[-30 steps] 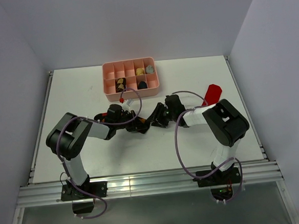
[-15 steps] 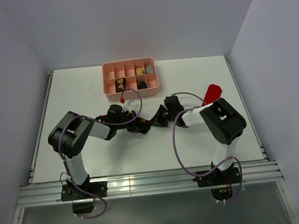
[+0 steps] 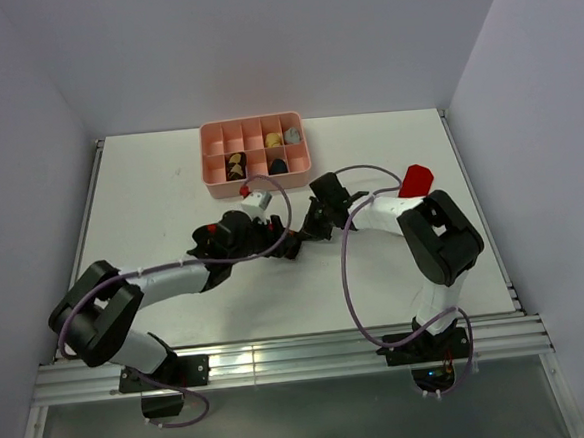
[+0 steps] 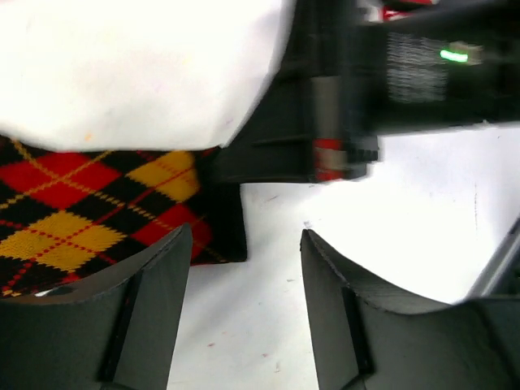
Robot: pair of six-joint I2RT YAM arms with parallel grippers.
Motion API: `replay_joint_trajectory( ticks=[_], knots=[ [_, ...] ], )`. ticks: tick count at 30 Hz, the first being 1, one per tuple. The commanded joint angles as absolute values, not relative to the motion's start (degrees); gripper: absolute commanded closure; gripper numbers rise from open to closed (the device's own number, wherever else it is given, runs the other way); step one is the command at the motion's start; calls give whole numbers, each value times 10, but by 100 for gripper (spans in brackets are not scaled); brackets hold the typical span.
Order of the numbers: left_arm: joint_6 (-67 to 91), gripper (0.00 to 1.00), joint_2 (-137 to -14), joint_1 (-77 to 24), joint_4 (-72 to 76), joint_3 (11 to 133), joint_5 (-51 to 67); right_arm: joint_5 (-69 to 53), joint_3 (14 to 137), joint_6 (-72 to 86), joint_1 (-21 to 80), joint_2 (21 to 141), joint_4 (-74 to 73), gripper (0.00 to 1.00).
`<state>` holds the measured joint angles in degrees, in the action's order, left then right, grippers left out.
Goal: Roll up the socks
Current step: Roll the sock at the center of the board.
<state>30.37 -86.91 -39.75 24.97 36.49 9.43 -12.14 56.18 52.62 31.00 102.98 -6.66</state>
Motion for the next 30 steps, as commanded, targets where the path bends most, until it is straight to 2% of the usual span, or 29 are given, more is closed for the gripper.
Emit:
replay_joint_trajectory(
  ticks=[1, 8, 15, 23, 30],
  knots=[
    [207, 38, -837, -461, 217, 371, -103, -77, 598, 507, 316, 1010, -163, 100],
    [83, 41, -882, -605, 258, 381, -280, -67, 627, 505, 316, 1012, -215, 100],
    [-29, 40, -988, -674, 276, 428, -387, -71, 630, 504, 316, 1011, -222, 100],
    [-62, 41, -1059, -689, 242, 491, -422, -76, 626, 504, 316, 1011, -221, 100],
    [-31, 47, -1098, -689, 164, 526, -421, -79, 630, 503, 316, 1013, -224, 100]
  ],
)
